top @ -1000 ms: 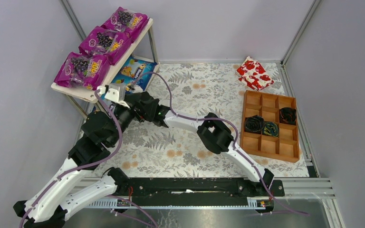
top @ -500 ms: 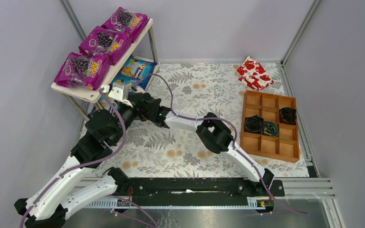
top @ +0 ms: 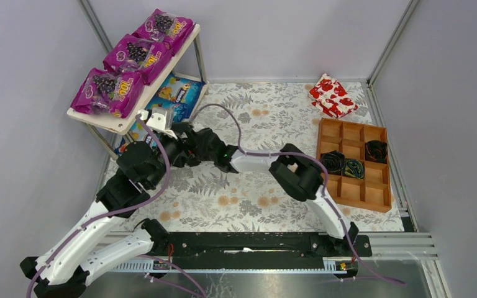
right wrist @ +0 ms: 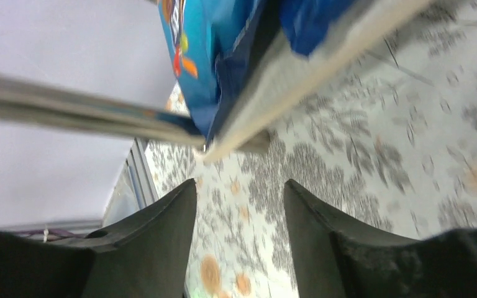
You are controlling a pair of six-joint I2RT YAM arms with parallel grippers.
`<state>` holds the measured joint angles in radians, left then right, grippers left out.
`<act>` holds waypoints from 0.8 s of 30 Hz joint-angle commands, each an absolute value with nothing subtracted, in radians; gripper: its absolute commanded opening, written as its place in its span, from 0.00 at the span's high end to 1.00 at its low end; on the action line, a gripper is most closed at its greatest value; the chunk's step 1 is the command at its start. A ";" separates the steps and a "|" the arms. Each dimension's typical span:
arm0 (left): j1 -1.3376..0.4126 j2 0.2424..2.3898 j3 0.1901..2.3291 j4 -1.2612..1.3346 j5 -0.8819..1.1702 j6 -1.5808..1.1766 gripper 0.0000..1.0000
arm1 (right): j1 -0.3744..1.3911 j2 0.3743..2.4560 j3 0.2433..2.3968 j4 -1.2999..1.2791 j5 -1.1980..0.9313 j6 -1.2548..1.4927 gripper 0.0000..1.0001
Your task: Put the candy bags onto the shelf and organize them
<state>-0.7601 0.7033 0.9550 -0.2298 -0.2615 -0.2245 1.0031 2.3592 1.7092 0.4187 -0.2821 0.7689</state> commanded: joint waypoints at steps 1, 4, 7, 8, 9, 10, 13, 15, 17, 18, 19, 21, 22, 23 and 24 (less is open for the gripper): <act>-0.755 0.692 0.954 -0.178 -0.282 -0.209 0.18 | 0.991 2.096 1.464 0.503 -0.231 0.663 0.34; -0.755 0.676 0.946 -0.167 -0.278 -0.207 0.17 | 0.966 1.930 1.284 0.457 -0.150 0.579 0.26; -0.755 0.655 0.934 -0.150 -0.276 -0.206 0.16 | 0.933 1.741 1.124 0.387 -0.093 0.506 0.15; -0.756 0.648 0.927 -0.145 -0.277 -0.207 0.15 | 0.926 1.671 1.055 0.355 -0.067 0.478 0.10; -0.756 0.640 0.922 -0.138 -0.280 -0.207 0.14 | 0.925 1.574 1.009 0.318 -0.020 0.438 0.06; -0.755 0.632 0.915 -0.128 -0.281 -0.205 0.14 | 0.924 1.529 0.971 0.271 0.003 0.421 0.04; -0.756 0.626 0.895 -0.107 -0.288 -0.195 0.12 | 0.924 1.284 0.897 0.086 0.144 0.371 0.00; -0.756 0.628 0.890 -0.099 -0.296 -0.180 0.05 | 0.925 1.128 0.874 -0.060 0.222 0.362 0.00; -0.755 0.628 0.890 -0.097 -0.303 -0.175 0.01 | 0.924 0.975 0.866 -0.178 0.299 0.357 0.00; -0.755 0.626 0.890 -0.093 -0.304 -0.173 0.01 | 0.925 0.905 0.867 -0.225 0.332 0.353 0.00; -0.756 0.623 0.890 -0.084 -0.302 -0.170 0.01 | 0.924 0.827 0.873 -0.270 0.361 0.348 0.00; -0.755 0.617 0.911 -0.084 -0.298 -0.172 0.01 | 0.924 0.692 0.899 -0.348 0.424 0.341 0.00; -0.756 0.618 0.934 -0.093 -0.292 -0.175 0.01 | 0.925 0.630 0.922 -0.393 0.465 0.352 0.00; -0.755 0.619 0.963 -0.103 -0.280 -0.172 0.01 | 0.924 0.582 0.955 -0.430 0.502 0.366 0.00; -0.756 0.624 0.994 -0.111 -0.262 -0.162 0.01 | 0.925 0.538 0.992 -0.463 0.524 0.375 0.00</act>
<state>-0.7601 0.6289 0.8928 -0.1574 -0.2852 -0.1867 0.9211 0.6815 0.8902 -0.2359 0.3222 0.3786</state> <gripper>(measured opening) 0.987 0.995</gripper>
